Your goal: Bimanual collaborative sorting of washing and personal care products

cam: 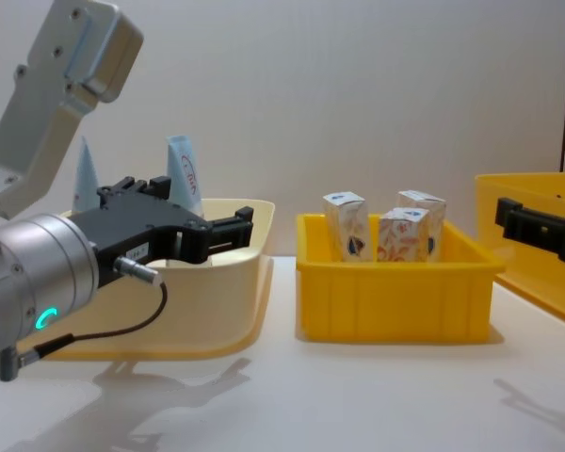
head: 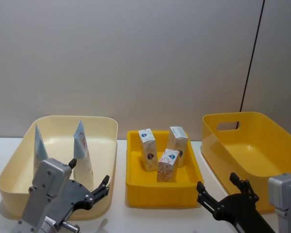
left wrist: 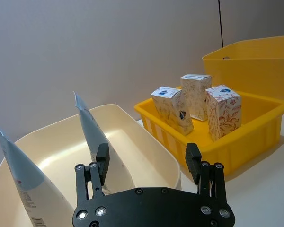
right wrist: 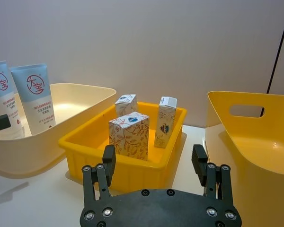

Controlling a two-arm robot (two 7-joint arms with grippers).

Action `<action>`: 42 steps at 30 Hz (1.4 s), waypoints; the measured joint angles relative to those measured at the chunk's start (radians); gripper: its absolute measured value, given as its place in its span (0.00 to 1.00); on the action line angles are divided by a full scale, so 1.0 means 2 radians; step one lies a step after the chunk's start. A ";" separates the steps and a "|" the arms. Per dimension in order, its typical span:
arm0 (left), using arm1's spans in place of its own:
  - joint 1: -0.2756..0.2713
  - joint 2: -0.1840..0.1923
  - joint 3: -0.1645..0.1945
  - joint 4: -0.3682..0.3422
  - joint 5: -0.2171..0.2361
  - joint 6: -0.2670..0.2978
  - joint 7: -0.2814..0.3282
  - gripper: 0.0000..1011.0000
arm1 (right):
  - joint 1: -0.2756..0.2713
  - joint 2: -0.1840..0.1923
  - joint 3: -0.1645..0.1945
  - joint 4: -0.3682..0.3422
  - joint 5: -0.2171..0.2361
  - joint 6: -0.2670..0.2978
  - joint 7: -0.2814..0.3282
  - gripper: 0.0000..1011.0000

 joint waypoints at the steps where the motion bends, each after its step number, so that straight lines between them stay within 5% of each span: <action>1: 0.000 0.000 0.000 0.000 0.000 0.000 0.000 0.99 | 0.000 0.000 0.000 0.000 0.000 0.000 0.000 0.99; 42: 0.000 0.000 0.000 0.000 0.000 0.000 0.000 0.99 | 0.000 0.000 0.000 0.000 0.000 0.000 0.000 0.99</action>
